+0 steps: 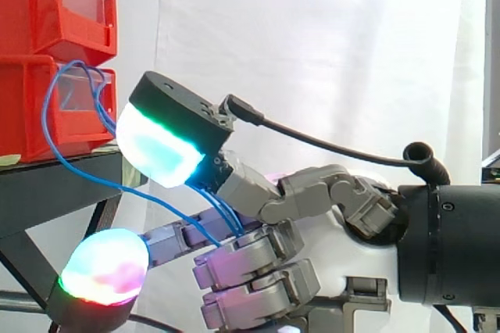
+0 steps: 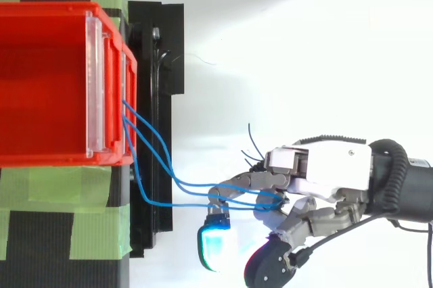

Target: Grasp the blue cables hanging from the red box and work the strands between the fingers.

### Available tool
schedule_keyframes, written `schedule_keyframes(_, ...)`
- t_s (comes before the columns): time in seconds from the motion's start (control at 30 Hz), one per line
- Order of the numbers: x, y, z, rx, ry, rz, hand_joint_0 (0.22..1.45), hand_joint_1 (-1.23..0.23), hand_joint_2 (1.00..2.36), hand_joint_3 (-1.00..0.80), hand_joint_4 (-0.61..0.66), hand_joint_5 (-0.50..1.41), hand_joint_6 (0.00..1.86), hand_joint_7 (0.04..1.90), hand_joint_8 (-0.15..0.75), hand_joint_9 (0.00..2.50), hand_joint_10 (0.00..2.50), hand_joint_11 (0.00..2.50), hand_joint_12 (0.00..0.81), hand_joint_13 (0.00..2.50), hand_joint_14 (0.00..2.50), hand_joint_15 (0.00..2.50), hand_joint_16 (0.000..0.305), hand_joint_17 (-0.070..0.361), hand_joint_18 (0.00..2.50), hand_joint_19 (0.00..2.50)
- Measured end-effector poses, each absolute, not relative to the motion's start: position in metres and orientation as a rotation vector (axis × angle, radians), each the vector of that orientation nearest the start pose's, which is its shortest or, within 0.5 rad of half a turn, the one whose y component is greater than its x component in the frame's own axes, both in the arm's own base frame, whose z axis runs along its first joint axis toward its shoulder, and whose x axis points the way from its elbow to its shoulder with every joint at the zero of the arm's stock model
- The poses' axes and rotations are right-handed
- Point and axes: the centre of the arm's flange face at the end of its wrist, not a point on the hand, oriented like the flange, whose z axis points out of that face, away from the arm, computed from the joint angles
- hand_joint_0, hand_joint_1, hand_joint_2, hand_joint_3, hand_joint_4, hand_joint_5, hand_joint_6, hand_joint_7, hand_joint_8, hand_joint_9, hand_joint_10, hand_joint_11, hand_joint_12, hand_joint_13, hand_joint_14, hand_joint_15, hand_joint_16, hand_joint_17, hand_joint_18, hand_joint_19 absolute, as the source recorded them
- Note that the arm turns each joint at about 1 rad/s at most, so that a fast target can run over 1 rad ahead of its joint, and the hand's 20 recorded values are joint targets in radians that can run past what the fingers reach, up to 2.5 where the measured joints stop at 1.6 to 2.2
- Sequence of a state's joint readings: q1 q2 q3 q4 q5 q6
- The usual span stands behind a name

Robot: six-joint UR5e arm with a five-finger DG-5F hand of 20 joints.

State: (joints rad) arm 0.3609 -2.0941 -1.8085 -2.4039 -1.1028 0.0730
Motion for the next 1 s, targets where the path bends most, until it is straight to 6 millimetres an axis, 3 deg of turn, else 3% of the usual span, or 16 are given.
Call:
schedule_keyframes(0.27,0.6131,0.0329,0.1646,1.357,1.125,1.139,0.82,-0.57,1.0,-0.99,0.31,0.12,0.45,1.22,0.438,1.25,2.5,2.5,0.557,1.65,2.5,1.62,0.204,0.153,1.92,0.96)
schedule_keyframes(0.3,0.6131,0.0323,0.1649,1.363,1.135,1.129,0.82,-0.56,1.0,-1.0,0.32,0.12,0.46,1.22,0.438,1.25,2.5,2.5,0.556,1.65,2.5,1.62,0.068,0.153,1.92,0.98)
schedule_keyframes(1.0,0.609,0.0332,0.1644,1.383,1.22,1.051,0.83,-0.56,1.0,-0.98,0.32,0.1,0.5,1.21,0.435,1.23,2.5,2.5,0.551,1.63,2.5,1.62,0.066,0.148,1.89,0.95)
